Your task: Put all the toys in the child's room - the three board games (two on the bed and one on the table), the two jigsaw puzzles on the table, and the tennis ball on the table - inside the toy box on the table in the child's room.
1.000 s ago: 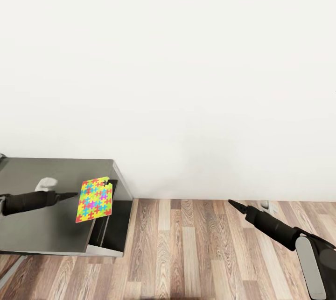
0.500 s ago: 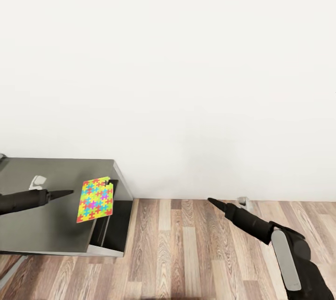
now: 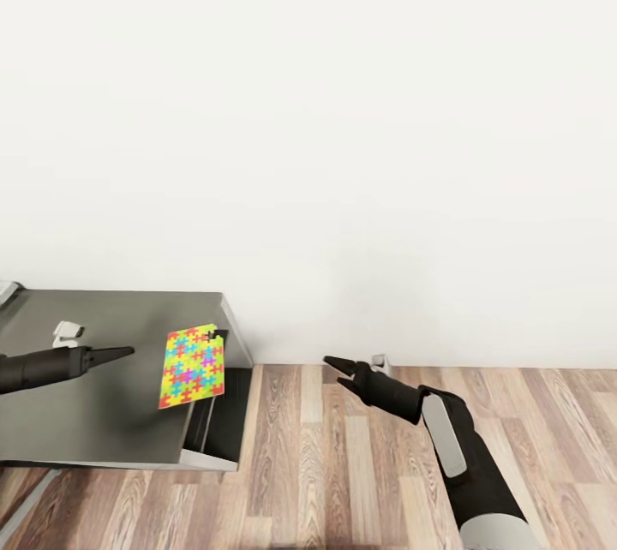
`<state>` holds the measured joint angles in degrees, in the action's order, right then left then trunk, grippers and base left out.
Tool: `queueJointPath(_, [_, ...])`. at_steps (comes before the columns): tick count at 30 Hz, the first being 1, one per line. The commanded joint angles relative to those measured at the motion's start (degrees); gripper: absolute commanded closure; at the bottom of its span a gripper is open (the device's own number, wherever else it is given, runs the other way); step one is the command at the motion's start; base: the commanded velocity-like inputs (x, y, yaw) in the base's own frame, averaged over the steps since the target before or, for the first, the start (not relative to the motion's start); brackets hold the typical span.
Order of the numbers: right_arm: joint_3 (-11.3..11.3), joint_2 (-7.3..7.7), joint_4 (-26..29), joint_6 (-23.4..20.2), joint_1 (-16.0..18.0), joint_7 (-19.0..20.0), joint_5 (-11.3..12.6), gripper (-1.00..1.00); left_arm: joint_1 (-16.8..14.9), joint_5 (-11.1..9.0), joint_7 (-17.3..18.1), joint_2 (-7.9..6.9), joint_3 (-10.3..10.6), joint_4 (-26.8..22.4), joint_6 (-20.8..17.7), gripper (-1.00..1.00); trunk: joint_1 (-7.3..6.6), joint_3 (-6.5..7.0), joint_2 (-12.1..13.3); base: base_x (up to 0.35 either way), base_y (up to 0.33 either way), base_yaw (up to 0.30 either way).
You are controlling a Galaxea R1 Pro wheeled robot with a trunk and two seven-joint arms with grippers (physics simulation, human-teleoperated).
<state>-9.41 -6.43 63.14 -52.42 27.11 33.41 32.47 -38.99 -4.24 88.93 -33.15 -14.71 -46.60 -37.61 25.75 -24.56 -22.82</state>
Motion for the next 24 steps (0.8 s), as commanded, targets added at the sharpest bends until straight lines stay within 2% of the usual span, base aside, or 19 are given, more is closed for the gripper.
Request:
queueJointPath(1, [-0.03, -0.05, -0.16, -0.45, 0.18, 0.27, -0.19, -1.00, -0.04, -0.04, 0.50, -0.01, 0.02, 0.02, -0.58, -1.00, 0.03, -0.09, -0.10, 0.000, 0.090, 0.000])
queueJointPath(15, [0.43, -0.21, -1.46, -0.41, 0.40, 0.42, -0.01, -1.00, -0.04, -0.10, 1.07, 0.26, -0.05, 0.01, -0.62, -1.00, 0.03, -0.09, -0.10, 0.000, 0.116, 0.000])
queueJointPath(24, [0.37, 0.02, -1.56, -0.21, 0.43, 0.41, 0.03, -1.00, -0.04, -0.15, 1.07, 0.49, 0.02, 0.01, -0.71, -1.00, 0.03, -0.09, -0.10, 0.000, 0.214, 0.000])
